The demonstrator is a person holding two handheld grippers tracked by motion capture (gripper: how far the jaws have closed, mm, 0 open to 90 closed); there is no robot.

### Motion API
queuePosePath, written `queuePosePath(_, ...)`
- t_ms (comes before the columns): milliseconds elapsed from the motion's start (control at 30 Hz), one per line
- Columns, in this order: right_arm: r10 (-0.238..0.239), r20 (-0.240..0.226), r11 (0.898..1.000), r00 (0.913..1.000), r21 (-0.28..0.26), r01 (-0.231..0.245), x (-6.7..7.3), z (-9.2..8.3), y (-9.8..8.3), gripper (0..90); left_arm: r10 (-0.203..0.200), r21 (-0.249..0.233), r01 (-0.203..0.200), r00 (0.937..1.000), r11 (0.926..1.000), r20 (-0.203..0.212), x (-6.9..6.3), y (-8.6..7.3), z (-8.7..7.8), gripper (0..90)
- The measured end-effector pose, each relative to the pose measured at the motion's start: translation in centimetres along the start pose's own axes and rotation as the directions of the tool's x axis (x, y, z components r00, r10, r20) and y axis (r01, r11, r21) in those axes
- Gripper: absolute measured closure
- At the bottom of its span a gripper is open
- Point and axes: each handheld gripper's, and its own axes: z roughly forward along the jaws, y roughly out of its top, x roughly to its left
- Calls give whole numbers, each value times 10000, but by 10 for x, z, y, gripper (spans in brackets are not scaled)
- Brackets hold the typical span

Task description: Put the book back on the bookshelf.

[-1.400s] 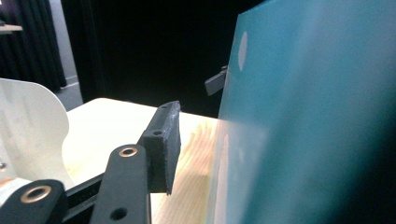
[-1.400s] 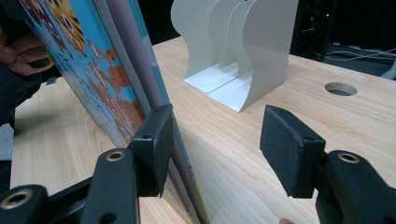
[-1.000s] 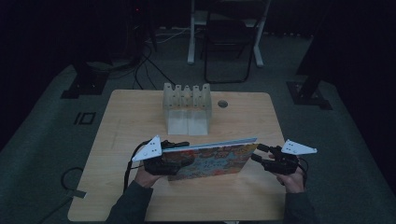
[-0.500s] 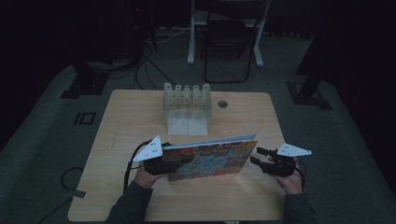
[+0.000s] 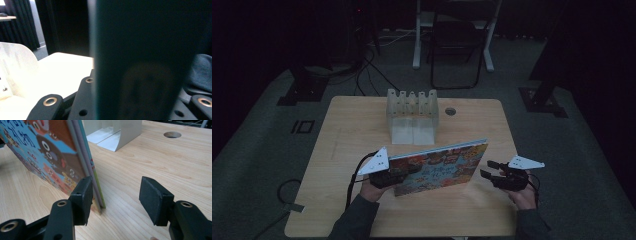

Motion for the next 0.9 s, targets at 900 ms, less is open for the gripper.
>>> queuePosePath(900, 5, 278, 9995, 9996, 312, -13, -3, 4, -7, 442, -69, -261, 74, 9998, 9996, 195, 2, -5, 7, 792)
